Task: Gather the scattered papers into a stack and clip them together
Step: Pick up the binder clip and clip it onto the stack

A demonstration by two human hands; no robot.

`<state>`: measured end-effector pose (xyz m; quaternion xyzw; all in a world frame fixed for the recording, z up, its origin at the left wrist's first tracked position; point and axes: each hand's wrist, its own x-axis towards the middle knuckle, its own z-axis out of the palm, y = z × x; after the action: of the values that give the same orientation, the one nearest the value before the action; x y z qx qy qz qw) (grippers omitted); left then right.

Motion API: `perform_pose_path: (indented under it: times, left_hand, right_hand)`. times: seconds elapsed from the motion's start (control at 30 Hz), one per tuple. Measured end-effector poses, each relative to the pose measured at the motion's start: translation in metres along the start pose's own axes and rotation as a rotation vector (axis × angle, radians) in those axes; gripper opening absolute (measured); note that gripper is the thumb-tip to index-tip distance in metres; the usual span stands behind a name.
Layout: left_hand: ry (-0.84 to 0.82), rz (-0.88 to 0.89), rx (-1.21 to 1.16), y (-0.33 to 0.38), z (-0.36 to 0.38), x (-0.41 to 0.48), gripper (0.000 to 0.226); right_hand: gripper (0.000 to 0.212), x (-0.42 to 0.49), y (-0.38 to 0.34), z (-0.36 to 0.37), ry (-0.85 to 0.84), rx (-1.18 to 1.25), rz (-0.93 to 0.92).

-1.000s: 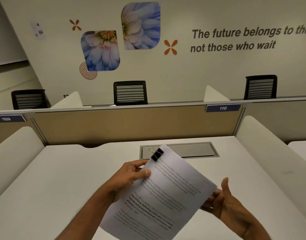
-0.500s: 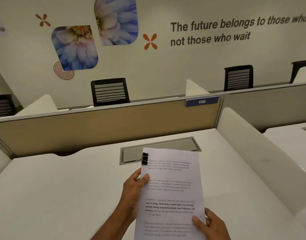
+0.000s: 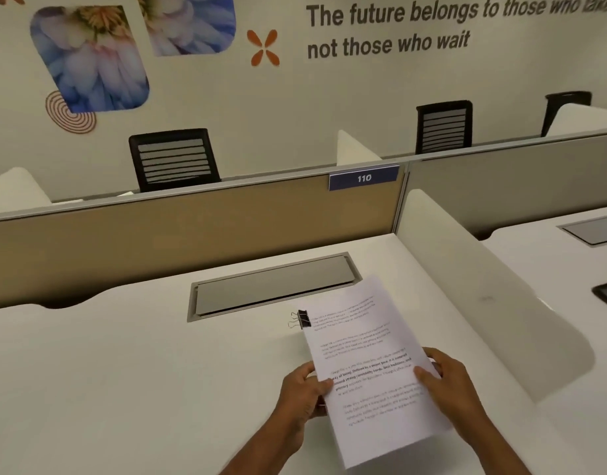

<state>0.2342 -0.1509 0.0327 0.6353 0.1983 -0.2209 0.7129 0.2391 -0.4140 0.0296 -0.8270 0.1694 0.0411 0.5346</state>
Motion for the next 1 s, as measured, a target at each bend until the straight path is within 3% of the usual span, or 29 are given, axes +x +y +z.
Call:
perform_pose_path:
  times: [0.23, 0.6, 1.0]
  left_hand:
    - [0.02, -0.056, 0.137, -0.011, 0.048, 0.026, 0.015]
    - [0.111, -0.046, 0.151, -0.03, 0.075, 0.058, 0.012]
    - [0.289, 0.032, 0.113, -0.043, 0.076, 0.062, 0.007]
  right_hand:
    - [0.022, 0.054, 0.033, -0.035, -0.023, -0.085, 0.015]
    - [0.022, 0.075, 0.069, -0.035, 0.075, -0.133, 0.065]
    - [0.042, 0.074, 0.075, -0.017, 0.271, -0.296, 0.05]
